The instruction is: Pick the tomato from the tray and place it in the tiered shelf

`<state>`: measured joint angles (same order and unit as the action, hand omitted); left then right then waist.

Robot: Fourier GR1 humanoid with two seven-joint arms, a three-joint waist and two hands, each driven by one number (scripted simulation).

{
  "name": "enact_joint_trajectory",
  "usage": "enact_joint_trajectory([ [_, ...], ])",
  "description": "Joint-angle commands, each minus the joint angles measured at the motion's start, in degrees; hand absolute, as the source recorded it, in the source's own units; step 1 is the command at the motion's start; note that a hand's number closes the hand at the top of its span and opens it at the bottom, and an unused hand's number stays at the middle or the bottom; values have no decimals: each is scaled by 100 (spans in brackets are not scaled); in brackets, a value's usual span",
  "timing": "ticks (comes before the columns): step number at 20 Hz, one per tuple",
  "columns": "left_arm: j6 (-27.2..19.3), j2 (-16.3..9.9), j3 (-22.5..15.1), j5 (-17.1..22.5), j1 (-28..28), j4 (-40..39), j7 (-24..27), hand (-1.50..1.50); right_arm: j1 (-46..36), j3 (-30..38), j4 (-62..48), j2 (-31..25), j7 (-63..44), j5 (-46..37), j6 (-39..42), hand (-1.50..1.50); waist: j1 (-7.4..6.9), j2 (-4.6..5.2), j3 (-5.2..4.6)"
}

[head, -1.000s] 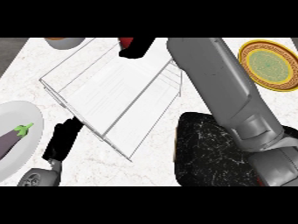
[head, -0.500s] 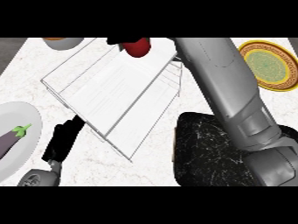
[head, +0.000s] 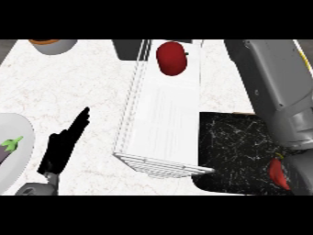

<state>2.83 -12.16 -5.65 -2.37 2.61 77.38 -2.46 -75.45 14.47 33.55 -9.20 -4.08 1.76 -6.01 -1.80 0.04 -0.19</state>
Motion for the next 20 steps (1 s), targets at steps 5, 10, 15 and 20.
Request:
enact_joint_trajectory([
  [5,-29,73,-116,-100,-158,313,-131,0,432,432,-817,-1487,578,154,1190,-150,-9,64,24],
  [10,223,-93,76,88,-15,308,-130,0,698,484,-1323,-2057,1382,78,1990,-150,-93,105,27],
  [15,16,135,-30,-113,27,97,6,0,542,397,-1600,-2513,1607,-72,2660,-150,-95,109,26],
  [20,173,-11,113,-35,118,11,60,0,352,292,-1924,-2836,1641,-315,2783,-150,-189,141,27],
])
